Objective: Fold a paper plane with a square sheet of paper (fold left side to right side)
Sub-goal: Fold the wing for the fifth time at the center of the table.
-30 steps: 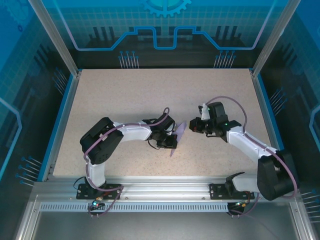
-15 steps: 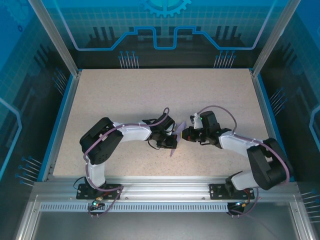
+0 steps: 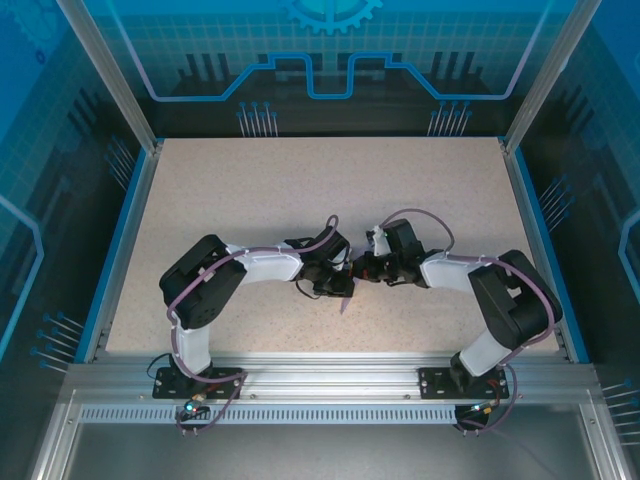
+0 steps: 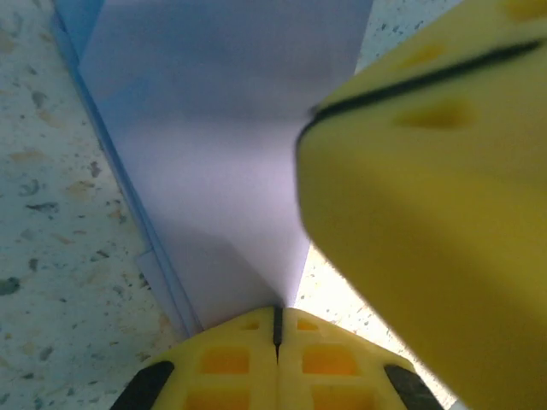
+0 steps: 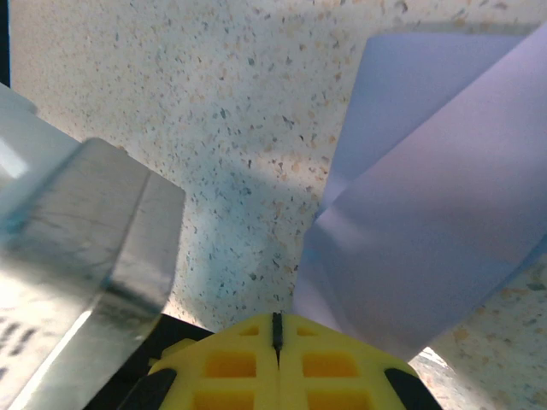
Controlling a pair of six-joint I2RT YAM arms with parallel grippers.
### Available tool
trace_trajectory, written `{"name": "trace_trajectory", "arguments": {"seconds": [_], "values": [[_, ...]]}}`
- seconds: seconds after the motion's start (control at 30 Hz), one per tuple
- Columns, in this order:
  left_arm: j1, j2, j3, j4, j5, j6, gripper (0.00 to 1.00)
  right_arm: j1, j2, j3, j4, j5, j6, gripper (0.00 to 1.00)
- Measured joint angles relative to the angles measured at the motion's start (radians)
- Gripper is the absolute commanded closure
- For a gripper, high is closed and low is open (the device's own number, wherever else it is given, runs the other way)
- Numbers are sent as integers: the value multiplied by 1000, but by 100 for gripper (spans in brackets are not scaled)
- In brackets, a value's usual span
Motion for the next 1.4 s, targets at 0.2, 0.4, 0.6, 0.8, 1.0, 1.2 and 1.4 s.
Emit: {"name": "trace_trajectory", "arguments": {"seconds": [0.2,0.4,0.6,0.8,1.0,1.2,1.4], "values": [[0,0,0,0,0,0,100,10,27,0,-1,12,0,100],[0,0,0,0,0,0,100,10,60,11,-26,42,-13,100],[0,0,0,0,0,0,100,10,83,46,-68,49,-39,100],[0,0,0,0,0,0,100,-1,87,61,-86,65,-65,100],[0,0,0,0,0,0,100,-24,100,87,-111,66,-88,100],[0,0,0,0,0,0,100,-58,118,118,-127,76,-108,100],[1,0,0,0,0,0,100,-77,142,147,-148,67,-124,100]]}}
